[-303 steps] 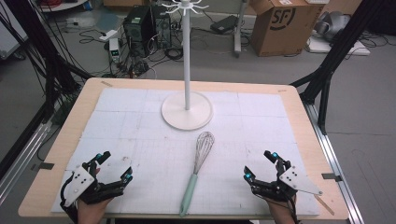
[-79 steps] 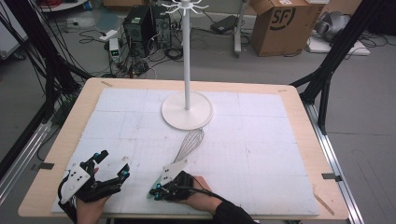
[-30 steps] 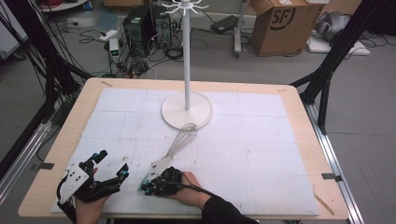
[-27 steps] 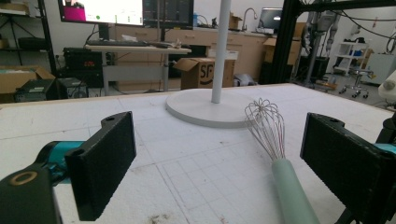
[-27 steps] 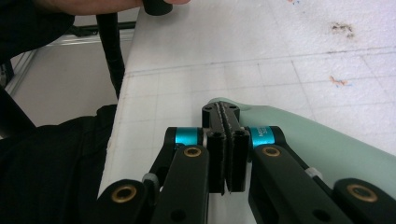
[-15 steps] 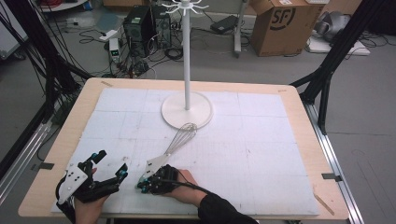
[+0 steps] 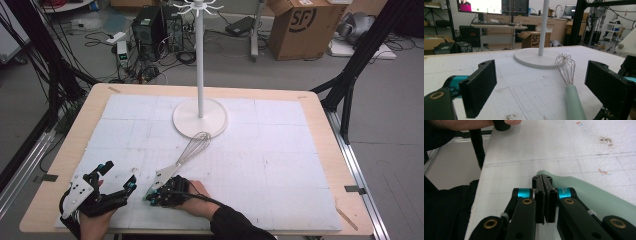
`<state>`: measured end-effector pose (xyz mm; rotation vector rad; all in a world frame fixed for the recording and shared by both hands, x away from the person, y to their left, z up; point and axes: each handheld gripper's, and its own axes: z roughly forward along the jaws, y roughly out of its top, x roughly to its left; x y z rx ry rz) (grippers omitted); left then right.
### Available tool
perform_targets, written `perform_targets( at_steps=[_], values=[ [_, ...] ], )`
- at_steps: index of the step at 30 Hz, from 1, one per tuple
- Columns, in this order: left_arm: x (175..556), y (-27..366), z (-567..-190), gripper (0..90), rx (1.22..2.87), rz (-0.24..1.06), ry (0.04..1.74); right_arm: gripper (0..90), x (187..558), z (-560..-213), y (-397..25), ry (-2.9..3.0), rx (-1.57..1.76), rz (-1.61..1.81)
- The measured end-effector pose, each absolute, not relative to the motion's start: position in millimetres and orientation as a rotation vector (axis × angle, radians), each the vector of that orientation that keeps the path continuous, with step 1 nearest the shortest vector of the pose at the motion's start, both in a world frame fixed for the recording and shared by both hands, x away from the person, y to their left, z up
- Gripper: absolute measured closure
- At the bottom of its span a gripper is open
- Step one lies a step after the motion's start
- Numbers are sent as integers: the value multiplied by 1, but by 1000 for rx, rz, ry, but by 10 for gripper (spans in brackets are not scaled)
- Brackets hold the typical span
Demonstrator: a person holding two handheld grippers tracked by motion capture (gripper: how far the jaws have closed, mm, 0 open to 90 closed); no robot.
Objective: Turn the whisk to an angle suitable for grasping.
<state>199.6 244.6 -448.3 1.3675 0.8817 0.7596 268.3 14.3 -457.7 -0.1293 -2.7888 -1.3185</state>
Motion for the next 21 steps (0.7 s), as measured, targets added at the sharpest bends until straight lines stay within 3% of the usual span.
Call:
perform_targets(
  at_steps=[21],
  values=[
    [199,245,-448,109,1367,757,879,894,270,-459,17,-2801,-142,-1304]
  ],
)
